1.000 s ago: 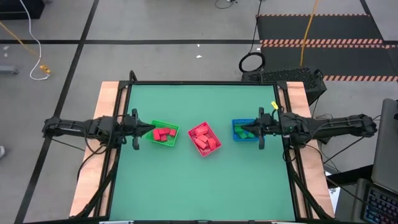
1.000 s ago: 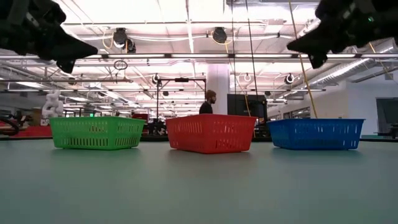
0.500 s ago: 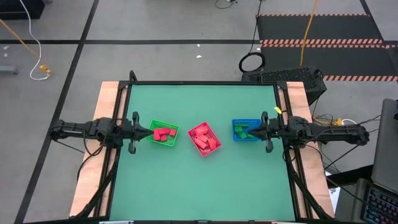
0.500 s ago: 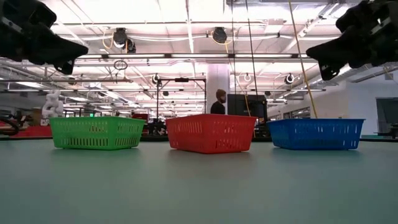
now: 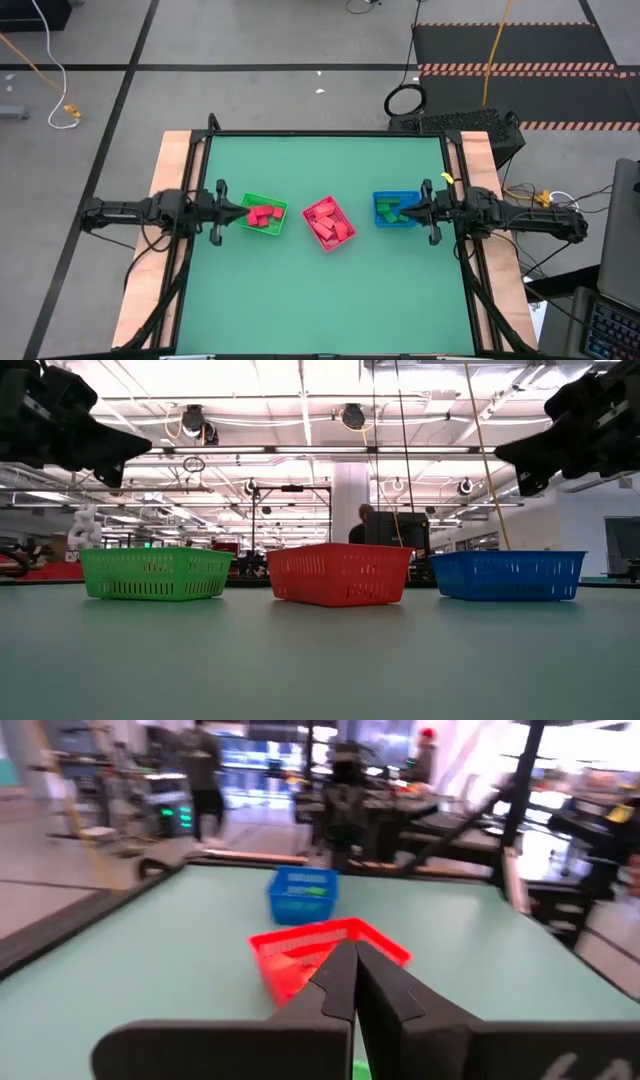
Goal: Sort & place blocks by color
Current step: Return to Home Position
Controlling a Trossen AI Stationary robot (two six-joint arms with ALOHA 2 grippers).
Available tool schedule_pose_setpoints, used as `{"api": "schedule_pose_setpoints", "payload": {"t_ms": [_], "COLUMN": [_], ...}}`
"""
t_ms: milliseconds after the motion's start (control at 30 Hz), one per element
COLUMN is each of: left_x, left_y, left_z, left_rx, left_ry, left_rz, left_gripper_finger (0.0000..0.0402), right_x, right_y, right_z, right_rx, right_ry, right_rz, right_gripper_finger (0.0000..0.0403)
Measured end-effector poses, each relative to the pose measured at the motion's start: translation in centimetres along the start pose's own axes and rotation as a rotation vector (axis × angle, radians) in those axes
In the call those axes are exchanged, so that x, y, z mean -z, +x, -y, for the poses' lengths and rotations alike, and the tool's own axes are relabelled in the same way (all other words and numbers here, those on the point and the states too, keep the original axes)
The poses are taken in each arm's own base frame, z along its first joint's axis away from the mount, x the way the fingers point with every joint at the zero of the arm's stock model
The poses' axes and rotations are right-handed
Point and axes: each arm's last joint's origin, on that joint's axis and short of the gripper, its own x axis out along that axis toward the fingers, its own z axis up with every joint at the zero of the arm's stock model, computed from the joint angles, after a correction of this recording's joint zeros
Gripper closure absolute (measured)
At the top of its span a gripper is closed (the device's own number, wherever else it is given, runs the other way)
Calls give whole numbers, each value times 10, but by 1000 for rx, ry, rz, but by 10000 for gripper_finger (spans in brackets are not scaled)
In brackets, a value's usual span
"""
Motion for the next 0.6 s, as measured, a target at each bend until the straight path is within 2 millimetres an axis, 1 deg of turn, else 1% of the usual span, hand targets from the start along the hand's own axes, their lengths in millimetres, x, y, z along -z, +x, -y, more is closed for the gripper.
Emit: {"api": "schedule_pose_setpoints", "payload": {"t_ms": [167, 600], "left_x": [-1, 2], "left_y": [0, 2], "left_z": [-6, -7], "left_rx": [-94, -55], "left_ry": [-2, 2], "left_rz": [11, 36], "left_gripper_finger": [397, 396], "right_x": [5, 5], "right_y": [0, 0], "right_z": [4, 4], "right_rx": [115, 108], "right_ry": [-32, -47], "right_rz": [-41, -48], "right_gripper_finger": [403, 403]}}
